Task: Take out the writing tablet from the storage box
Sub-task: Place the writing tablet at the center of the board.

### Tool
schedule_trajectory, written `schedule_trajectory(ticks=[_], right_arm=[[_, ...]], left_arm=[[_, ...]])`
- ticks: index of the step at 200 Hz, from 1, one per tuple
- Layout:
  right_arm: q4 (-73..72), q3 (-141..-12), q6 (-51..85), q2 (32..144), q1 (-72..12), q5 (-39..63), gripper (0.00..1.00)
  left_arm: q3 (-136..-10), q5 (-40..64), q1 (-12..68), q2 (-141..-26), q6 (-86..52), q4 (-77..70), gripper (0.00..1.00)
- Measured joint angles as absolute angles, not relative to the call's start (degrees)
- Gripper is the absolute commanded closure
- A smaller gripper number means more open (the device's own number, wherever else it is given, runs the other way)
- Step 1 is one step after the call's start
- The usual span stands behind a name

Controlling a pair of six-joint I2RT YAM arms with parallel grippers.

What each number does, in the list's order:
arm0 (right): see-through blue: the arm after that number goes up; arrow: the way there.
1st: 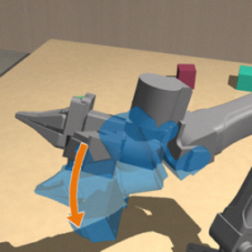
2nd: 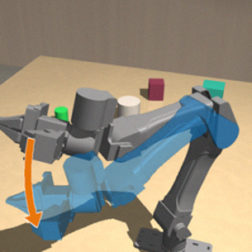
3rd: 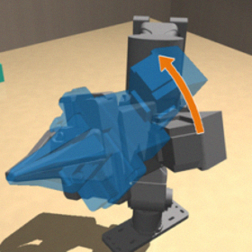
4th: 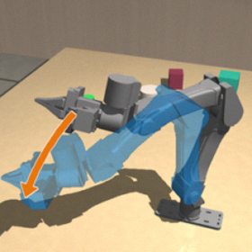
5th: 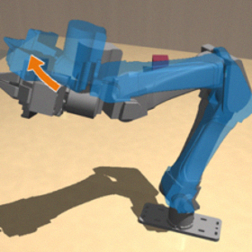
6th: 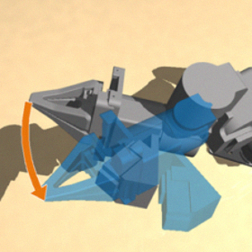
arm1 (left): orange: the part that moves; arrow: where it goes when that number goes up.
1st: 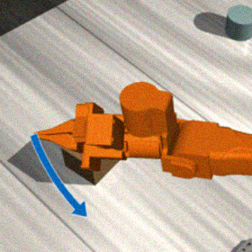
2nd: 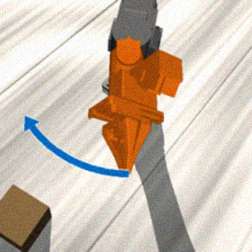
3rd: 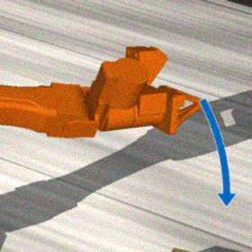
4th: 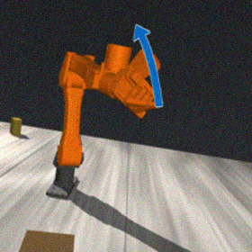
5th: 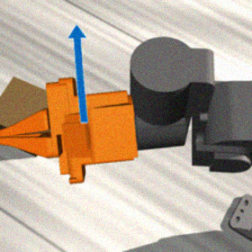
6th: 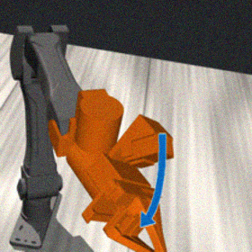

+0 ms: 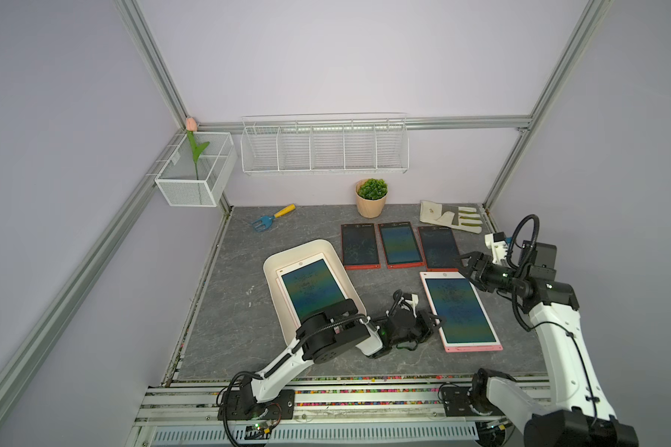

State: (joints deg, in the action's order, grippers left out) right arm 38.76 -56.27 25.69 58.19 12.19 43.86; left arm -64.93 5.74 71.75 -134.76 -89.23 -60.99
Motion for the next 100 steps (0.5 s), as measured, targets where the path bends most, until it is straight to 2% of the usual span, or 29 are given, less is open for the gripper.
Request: schedule_trajectory(ticks=[66,83,100], right_arm=[[38.7,-56.2,25.7,57.4,12.2,44.0,0.3],[38.7,-56.2,25.7,57.3,12.2,44.0,0.3],[38.7,-56.2,25.7,57.3,12.2,44.0,0.3]], left_arm=[[-65.2,6.8,71.7,-135.0,-89.6,-60.9,0.95],[-65.3,6.9,71.7,-134.6,-89.6,-59.6,0.79],[-64.6,6.9,71.7,-133.3,-90.0,-56.9,0.76]])
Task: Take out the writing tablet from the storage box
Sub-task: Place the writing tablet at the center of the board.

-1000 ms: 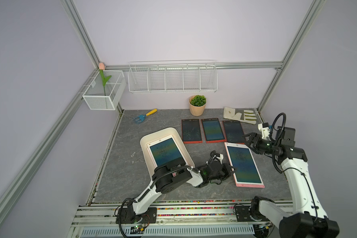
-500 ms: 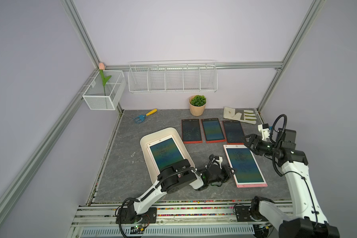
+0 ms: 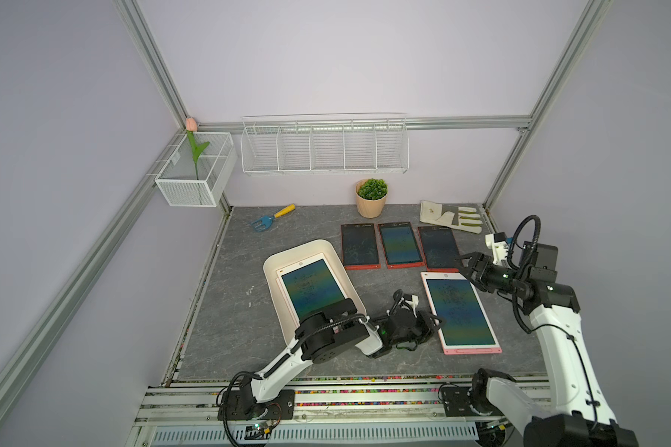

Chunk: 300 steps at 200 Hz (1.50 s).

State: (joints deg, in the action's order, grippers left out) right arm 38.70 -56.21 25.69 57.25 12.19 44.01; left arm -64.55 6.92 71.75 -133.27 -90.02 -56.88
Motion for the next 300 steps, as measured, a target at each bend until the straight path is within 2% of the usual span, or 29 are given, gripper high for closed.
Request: schedule_trajectory(ticks=[48,55,99,166,205,224,261,300], right_arm=[[38.3,-56.2,25.7,57.3,12.2,44.2,0.3],[38.3,-56.2,25.7,57.3,12.2,44.2,0.27],[39.1,-56.2,25.2,57.5,12.2,42.4,0.2],[39.2,-54.7,25.2,58.3,12.2,38.5,0.14],[40.2,-53.4,24.2,59.5,12.2,30.2,0.12],[40.7,-52.9,23.3,61.8,12.3,24.2,0.02],[41.3,-52.8,21.1,69.3,12.3,14.0,0.02],[42.2,-53.7,19.4,72.2,13.4,7.6,0.01]], left_arm=[[-63.4,6.9,71.7,-130.5,-90.0,-50.2,0.73],[-63.5,6.9,71.7,-130.2,-90.0,-49.3,0.72],[-63.6,6.9,71.7,-128.8,-89.7,-44.5,0.67],[-67.8,6.2,71.7,-125.1,-84.9,-28.4,0.63],[-70.3,6.4,71.7,-125.1,-83.5,-23.6,0.63],[-71.1,6.7,71.6,-125.1,-83.2,-22.0,0.63],[-74.4,7.5,71.4,-125.1,-80.2,-15.5,0.62],[-80.1,7.6,71.3,-125.6,-75.2,-4.7,0.62]])
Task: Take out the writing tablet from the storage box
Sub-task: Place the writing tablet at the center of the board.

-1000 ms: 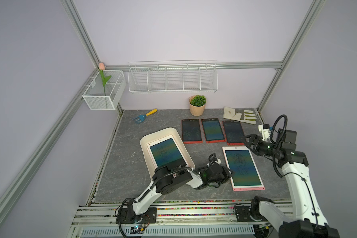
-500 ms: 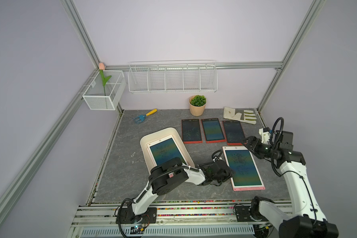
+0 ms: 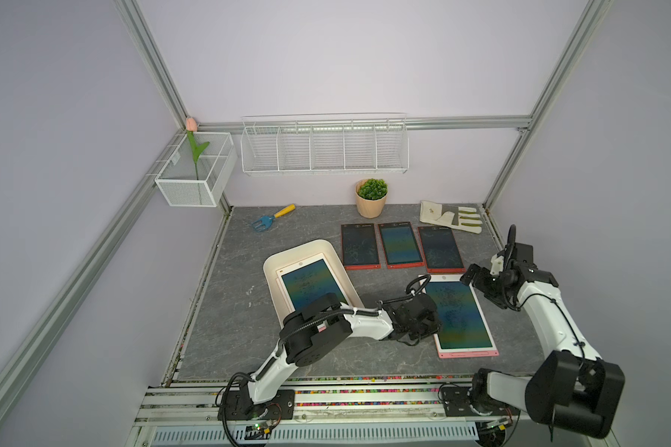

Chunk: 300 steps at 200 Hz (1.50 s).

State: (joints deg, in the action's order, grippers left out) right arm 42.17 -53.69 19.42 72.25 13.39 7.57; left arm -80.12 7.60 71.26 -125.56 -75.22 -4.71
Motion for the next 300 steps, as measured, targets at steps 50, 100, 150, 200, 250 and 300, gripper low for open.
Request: schedule_trajectory(ticks=[50,100,150,200,250,300], right_arm=[[42.5,-58.1,17.7,83.8,14.0,4.6,0.04],[42.6,-60.8,16.9,91.0,14.9,2.0,0.01],[42.1,-63.1,15.9,97.2,15.8,1.2,0.01],[41.6,-65.0,15.6,97.4,15.8,0.9,0.01],[40.7,-65.0,15.4,97.4,15.8,1.3,0.03],[40.0,-65.1,15.4,94.8,15.7,1.7,0.03]], left_arm=[[-87.9,8.5,70.7,-127.2,-69.8,8.1,0.61],[-92.7,10.5,69.8,-129.4,-67.6,13.1,0.62],[-94.0,11.4,69.4,-130.3,-67.2,13.4,0.62],[-96.0,13.0,67.7,-131.9,-66.8,12.5,0.62],[-97.2,12.9,65.5,-132.7,-65.8,12.1,0.63],[-97.4,11.5,64.9,-132.5,-64.2,12.8,0.62]])
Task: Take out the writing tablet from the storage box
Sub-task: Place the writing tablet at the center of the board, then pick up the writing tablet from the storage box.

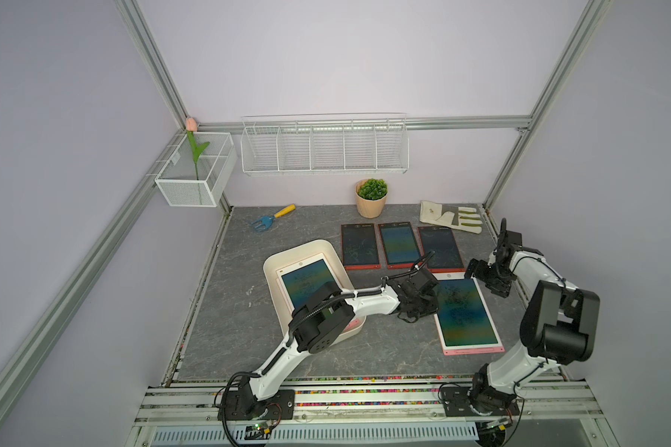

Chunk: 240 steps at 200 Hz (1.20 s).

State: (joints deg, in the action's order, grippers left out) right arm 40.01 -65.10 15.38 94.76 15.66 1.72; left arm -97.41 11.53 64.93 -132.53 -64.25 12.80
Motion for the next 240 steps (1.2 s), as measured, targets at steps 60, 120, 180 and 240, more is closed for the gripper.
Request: schedule_trajectory(ticks=[60,120,180,240], right_arm=[[40.8,-69.8,15.4,86.9,9.8,1.9,0.03],[40.9,-69.8,18.1,80.8,-6.6,6.7,0.05],[40.1,-76.4,22.6,84.4,-29.7,8.1,0.07],[40.4,-92.6,23.4,99.9,-46.9,5.3,0.08]], left_arm=[[-87.1,4.6,64.8,-122.4,-59.3,19.7,0.62],[-77.2,-7.0,64.7,-98.3,-53.4,27.7,0.59],[-65.5,-20.9,60.3,-73.8,-54.1,38.2,0.52],[-47.8,-21.4,41.6,-51.8,-55.8,46.8,0.48]])
